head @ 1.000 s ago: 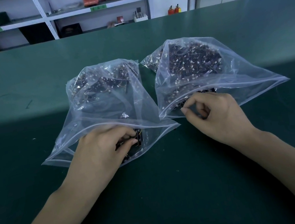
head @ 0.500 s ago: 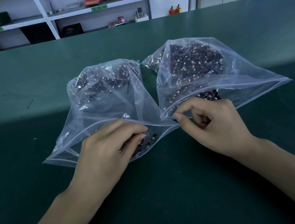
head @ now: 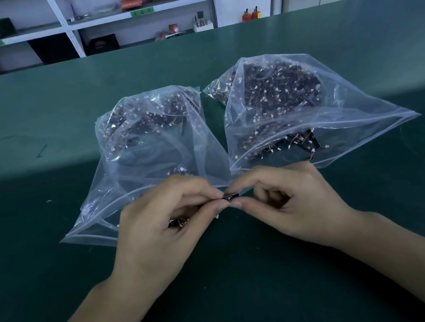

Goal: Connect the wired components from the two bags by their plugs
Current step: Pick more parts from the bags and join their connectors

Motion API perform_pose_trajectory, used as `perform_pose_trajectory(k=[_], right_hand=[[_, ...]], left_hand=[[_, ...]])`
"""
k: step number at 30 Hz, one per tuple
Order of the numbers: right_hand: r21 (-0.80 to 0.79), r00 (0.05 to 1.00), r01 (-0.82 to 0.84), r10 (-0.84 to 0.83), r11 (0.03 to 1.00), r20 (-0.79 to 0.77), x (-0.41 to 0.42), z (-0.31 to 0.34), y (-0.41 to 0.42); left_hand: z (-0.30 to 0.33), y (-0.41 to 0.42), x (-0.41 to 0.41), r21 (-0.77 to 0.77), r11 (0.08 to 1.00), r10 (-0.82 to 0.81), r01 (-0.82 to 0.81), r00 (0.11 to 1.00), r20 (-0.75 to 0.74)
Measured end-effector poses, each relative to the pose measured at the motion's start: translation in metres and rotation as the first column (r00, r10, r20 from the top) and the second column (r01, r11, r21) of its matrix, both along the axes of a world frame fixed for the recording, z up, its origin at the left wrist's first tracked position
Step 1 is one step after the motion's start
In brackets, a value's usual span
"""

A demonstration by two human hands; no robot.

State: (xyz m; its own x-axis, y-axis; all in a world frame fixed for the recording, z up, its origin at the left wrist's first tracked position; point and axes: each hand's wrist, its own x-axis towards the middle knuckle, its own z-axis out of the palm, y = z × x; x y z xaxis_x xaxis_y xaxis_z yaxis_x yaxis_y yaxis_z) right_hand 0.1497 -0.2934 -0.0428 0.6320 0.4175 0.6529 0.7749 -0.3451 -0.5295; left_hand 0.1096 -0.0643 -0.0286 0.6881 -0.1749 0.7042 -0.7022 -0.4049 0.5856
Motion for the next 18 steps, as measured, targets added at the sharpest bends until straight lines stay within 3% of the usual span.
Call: perform_pose_trajectory(k=[7, 18], right_hand=[[0.093, 0.998, 0.012, -0.007, 0.996, -0.054, 0.0010, 0.0003, -0.0007], [0.101, 0.995, -0.023, 0.032, 0.995, -0.090, -0.0004, 0.0035, -0.0005]], left_hand=[[-0.0025, 0.0061, 0.0059, 0.197, 0.976, 0.077, -0.096, 0.992, 0.103], [-0.0004, 0.0055, 0.0047, 0.222, 0.968, 0.103, -0.117, 0.992, 0.073]])
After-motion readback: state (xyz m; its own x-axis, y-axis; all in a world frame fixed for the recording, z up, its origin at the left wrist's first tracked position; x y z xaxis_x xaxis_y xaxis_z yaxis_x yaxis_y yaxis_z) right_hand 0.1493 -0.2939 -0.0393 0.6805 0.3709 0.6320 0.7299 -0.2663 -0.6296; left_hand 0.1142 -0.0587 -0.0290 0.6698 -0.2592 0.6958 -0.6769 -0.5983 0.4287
